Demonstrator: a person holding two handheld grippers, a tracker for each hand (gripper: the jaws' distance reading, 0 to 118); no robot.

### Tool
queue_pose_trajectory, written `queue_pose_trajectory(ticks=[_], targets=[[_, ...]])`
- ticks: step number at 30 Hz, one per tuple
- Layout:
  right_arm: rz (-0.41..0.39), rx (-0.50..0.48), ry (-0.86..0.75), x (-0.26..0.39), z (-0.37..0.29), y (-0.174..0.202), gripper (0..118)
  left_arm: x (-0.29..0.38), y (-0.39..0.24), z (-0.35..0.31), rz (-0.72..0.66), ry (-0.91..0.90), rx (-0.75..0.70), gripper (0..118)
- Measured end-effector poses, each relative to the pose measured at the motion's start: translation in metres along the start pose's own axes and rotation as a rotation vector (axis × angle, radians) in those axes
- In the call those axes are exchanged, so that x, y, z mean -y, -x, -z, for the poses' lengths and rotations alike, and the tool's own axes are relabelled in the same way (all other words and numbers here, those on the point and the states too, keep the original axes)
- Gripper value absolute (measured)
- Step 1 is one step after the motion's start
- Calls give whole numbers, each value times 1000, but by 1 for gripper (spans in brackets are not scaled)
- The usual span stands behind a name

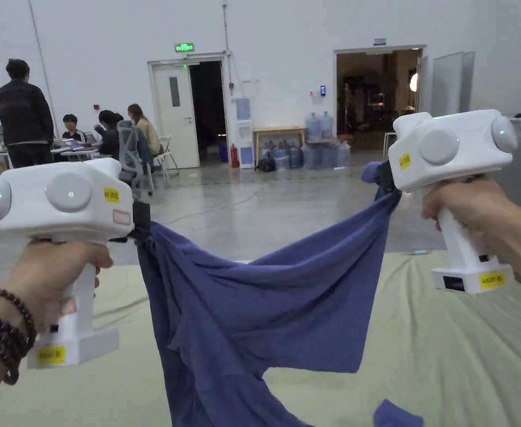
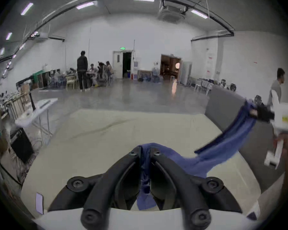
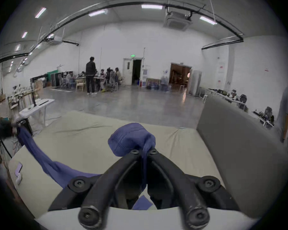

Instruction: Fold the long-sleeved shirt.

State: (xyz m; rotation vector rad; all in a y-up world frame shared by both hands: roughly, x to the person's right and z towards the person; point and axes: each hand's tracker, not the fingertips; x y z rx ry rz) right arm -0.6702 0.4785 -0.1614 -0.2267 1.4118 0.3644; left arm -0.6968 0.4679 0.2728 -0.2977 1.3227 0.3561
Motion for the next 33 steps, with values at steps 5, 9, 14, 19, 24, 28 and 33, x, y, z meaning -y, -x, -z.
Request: queue_pose_trajectory(ticks=[5, 9, 14, 19, 24, 28, 33], targets=[[27, 36, -32, -14, -17, -23, 0, -65, -9, 1, -87, -85, -44, 1], [114, 70, -41, -27, -17, -43, 0, -94, -12, -1, -111, -149, -59, 1], [179, 74, -77, -56, -8, -63, 0, -129, -20, -3, -94, -255, -32, 1], [237, 109, -180, -97, -11, -72, 0, -165, -32, -13, -70, -347, -41, 1], [278, 62, -225, -109, -20, -77, 0, -177, -36, -24, -61, -405, -28, 1], [248, 86, -166, -82, -8, -71, 0, -151, -29, -5, -42, -323, -12, 1], [269, 44, -59, 2, 18, -58, 0, -59, -14, 31, -16, -174, -58, 1]])
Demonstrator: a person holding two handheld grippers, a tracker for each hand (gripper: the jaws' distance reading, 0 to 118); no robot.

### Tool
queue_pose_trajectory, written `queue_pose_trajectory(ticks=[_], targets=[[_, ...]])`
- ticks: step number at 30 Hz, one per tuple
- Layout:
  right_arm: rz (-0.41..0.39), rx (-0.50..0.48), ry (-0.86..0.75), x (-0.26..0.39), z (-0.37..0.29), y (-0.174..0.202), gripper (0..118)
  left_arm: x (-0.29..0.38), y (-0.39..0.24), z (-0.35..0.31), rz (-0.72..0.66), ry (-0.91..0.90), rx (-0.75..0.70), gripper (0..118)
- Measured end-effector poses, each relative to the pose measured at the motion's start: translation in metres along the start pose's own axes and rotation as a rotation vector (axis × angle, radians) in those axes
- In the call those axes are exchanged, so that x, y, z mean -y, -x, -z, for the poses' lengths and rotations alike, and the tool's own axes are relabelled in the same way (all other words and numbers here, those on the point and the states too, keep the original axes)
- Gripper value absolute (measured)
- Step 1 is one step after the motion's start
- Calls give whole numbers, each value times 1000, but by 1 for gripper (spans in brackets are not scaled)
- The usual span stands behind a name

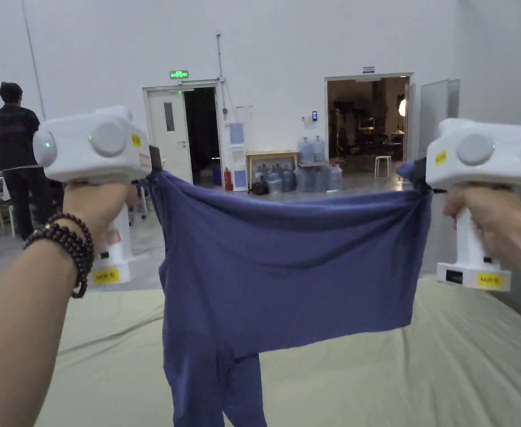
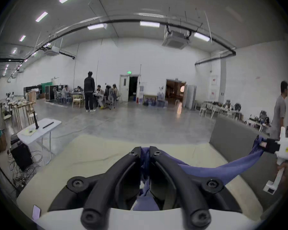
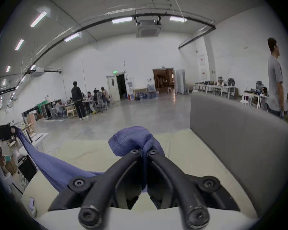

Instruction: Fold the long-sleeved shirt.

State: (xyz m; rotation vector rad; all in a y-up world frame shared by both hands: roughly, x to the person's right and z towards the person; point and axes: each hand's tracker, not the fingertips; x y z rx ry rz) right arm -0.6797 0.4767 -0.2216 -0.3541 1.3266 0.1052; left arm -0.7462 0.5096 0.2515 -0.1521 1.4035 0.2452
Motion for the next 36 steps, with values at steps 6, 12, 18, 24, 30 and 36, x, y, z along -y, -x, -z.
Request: queue_pose_trajectory(ticks=[6, 12, 18, 24, 30, 36], targets=[[21, -3, 101, 109, 5, -18, 0, 121, 22, 2, -20, 164, 20, 1], [7, -17, 70, 172, -68, -29, 0, 182, 35, -55, -52, 184, 85, 1], [-78, -17, 105, 265, -143, -40, 0, 256, 24, -147, 104, 239, 172, 1], [-38, 20, 314, 390, -191, -70, 0, 385, 22, -214, 179, 519, 216, 1], [-112, 57, 555, 488, -243, -92, 0, 493, 26, -266, 224, 802, 213, 1], [-144, 118, 642, 518, -260, -112, 0, 526, 27, -290, 230, 857, 213, 1]])
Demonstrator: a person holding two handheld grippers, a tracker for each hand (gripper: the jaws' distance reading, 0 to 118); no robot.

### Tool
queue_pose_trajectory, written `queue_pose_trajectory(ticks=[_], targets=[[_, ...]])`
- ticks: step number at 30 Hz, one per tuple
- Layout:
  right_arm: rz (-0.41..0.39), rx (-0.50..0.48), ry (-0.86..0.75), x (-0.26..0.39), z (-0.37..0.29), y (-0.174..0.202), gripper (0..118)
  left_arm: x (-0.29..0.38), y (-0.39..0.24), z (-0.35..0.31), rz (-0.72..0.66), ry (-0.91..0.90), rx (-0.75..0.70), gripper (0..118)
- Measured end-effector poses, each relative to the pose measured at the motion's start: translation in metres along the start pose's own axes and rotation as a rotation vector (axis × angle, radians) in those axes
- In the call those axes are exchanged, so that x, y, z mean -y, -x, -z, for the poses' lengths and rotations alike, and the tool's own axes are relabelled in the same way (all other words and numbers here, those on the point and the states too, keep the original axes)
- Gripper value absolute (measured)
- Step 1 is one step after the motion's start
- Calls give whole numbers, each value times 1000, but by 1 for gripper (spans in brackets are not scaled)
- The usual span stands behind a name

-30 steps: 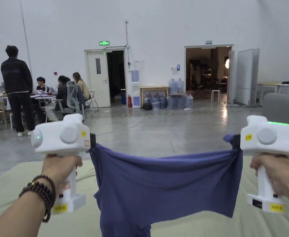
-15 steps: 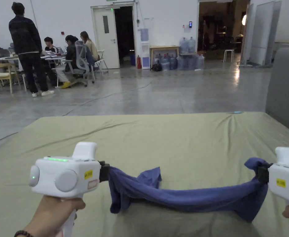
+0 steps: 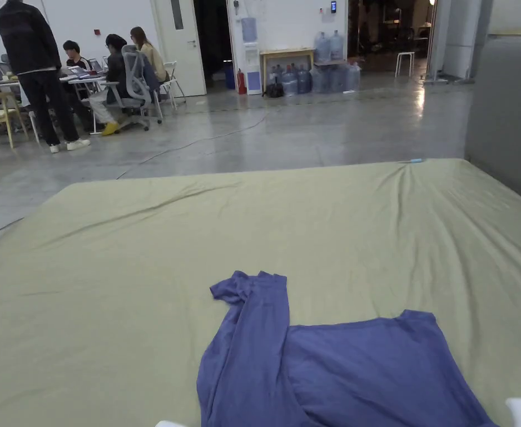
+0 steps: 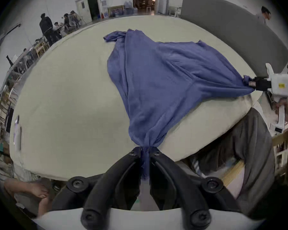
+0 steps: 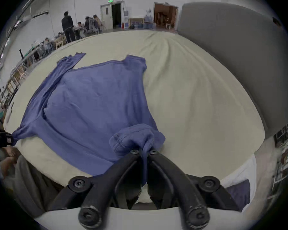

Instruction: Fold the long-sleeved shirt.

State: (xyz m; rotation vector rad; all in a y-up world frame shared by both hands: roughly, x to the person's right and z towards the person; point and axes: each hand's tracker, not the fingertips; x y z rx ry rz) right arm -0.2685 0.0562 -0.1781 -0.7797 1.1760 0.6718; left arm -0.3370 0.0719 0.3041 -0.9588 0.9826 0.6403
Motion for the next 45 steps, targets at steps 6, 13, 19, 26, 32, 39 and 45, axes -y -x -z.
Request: queue_pose_trajectory(ticks=[6, 13, 19, 26, 32, 39, 45], targets=[[103, -36, -71, -12, -12, -6, 84, -15, 8, -17, -87, -130, 98, 52], [136, -56, -196, -37, -56, -9, 109, -34, 5, -56, -80, -212, 115, 115], [134, -93, -204, -47, -47, 3, 0, -60, 5, -52, -95, -260, 50, 0], [75, -141, -124, -50, -13, 26, 0, -149, -21, -8, -20, -244, 160, 0], [33, -171, -67, -57, 10, 42, 0, -274, -38, 93, -2, -172, 83, 101], [12, -200, -39, -68, 28, 56, 0, -354, -51, 197, 50, -100, -52, 100], [0, -199, -27, -72, 34, 53, 0, -362, -36, 240, -28, -6, -214, 47]])
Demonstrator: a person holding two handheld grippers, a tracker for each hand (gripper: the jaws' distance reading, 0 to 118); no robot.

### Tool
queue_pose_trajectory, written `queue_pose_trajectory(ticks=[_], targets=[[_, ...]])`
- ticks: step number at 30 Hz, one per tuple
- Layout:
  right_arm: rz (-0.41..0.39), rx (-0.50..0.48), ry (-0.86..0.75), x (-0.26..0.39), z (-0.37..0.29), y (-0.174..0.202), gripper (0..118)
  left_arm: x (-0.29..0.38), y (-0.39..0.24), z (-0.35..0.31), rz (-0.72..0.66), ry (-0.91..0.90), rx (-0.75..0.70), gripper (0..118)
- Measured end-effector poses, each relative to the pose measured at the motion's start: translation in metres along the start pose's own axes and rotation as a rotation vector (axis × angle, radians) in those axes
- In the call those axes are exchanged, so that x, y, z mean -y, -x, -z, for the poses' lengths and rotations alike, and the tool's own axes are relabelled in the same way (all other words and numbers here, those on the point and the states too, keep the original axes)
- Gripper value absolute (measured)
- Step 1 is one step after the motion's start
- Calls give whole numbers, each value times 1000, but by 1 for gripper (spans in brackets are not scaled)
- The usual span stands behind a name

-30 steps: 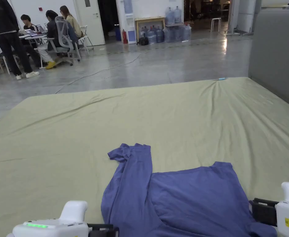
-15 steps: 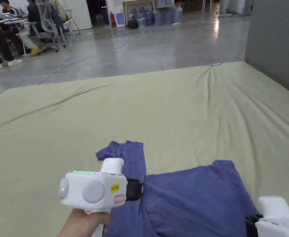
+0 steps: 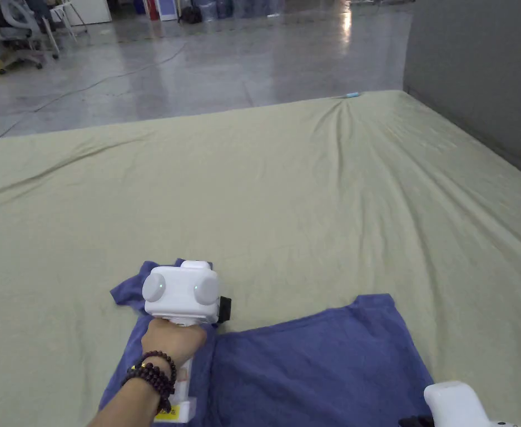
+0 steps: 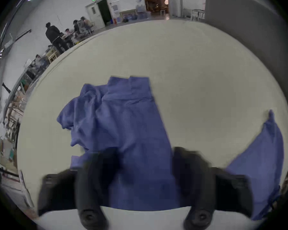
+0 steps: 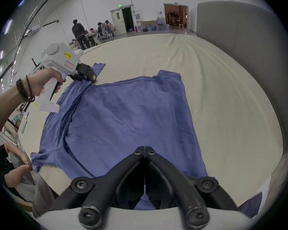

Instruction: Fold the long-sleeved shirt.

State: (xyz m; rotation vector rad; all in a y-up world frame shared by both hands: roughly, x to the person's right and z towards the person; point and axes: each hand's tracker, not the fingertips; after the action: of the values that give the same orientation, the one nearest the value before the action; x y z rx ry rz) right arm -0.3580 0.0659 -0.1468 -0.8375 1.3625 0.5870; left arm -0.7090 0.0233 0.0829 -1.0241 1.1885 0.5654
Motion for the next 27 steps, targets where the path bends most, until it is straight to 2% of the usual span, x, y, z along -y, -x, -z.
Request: queue_pose_trajectory(ticks=[1, 3, 7, 11, 15, 18, 21, 24, 27], targets=[[3, 2, 2, -2, 3, 1, 0, 4, 2, 1, -6, -4, 100, 35], [9, 6, 6, -2, 5, 0, 0, 7, 1, -7, 4, -58, 127, 1], [11, 10, 10, -3, 6, 3, 0, 9, -1, -23, 53, -92, 118, 0], [15, 0, -4, -1, -3, 8, 0, 10, 20, -57, 9, -150, 159, 0], [15, -20, -25, -2, -10, 13, 0, 36, 45, -136, 5, -261, 252, 0], [2, -28, -45, -3, -16, 18, 0, 81, 56, -197, 41, -305, 339, 0], [4, -44, -64, -3, -23, 22, 0, 139, 58, -233, 50, -241, 430, 0], [-9, -49, -87, -1, -30, 28, 0, 193, 48, -231, 59, -119, 487, 0], [-13, -51, -97, 2, -39, 32, 0, 234, 31, -203, 112, -52, 411, 0]])
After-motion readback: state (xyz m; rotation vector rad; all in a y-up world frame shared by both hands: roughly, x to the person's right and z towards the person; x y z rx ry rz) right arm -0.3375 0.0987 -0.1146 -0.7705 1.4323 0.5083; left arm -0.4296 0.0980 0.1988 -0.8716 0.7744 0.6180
